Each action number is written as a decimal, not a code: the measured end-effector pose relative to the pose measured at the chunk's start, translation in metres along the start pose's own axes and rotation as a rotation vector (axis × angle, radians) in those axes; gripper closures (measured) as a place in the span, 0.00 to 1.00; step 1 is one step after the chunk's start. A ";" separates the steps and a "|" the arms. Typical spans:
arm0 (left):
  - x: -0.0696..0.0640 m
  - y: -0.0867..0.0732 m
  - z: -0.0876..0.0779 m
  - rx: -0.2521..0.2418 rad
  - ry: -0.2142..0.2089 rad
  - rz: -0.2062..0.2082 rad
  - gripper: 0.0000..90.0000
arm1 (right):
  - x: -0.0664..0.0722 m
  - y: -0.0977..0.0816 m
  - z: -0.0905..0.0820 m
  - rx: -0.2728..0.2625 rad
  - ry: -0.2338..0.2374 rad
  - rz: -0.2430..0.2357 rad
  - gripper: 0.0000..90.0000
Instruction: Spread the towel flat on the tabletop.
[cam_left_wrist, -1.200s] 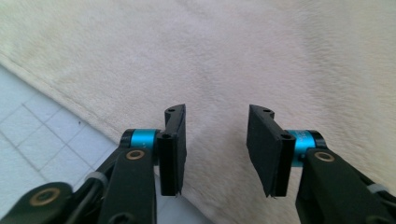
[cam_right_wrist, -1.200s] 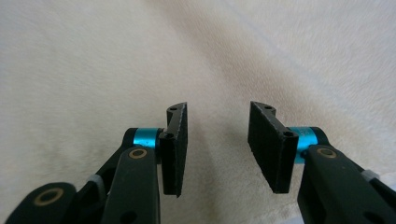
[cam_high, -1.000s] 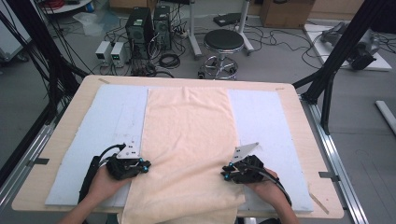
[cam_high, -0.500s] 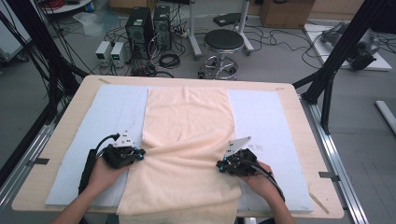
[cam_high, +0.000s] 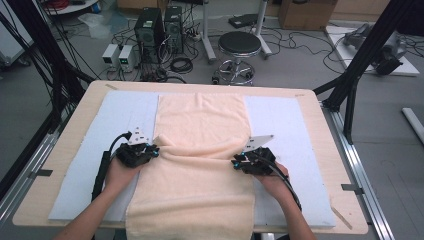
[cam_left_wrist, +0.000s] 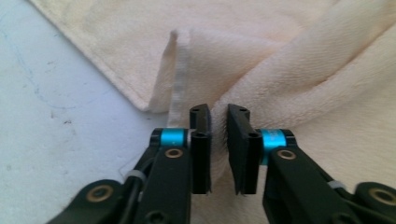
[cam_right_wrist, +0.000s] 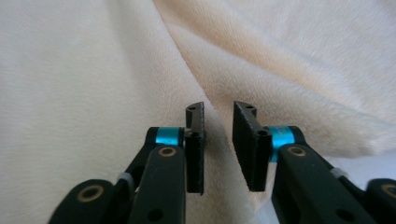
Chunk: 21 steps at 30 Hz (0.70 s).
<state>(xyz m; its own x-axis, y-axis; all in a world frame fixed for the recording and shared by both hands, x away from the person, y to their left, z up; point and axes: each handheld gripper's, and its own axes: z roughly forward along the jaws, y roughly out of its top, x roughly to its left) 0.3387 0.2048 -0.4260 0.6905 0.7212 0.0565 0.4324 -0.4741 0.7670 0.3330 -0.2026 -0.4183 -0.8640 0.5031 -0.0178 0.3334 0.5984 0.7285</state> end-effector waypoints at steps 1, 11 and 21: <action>-0.003 0.000 -0.005 -0.001 -0.016 0.010 0.79 | 0.002 0.000 -0.006 -0.015 0.014 -0.002 0.79; -0.055 -0.027 -0.067 -0.083 -0.209 0.120 0.68 | 0.055 -0.009 -0.042 -0.023 0.184 -0.140 0.67; -0.089 -0.047 -0.062 0.079 -0.456 0.247 0.77 | 0.072 -0.026 -0.011 0.119 0.252 -0.191 0.86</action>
<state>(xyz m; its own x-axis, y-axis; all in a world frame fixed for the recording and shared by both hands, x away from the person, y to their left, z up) 0.2213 0.1945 -0.4275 0.9521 0.2982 -0.0682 0.2553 -0.6514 0.7145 0.2579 -0.1887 -0.4305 -0.9763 0.2137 0.0348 0.1856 0.7431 0.6430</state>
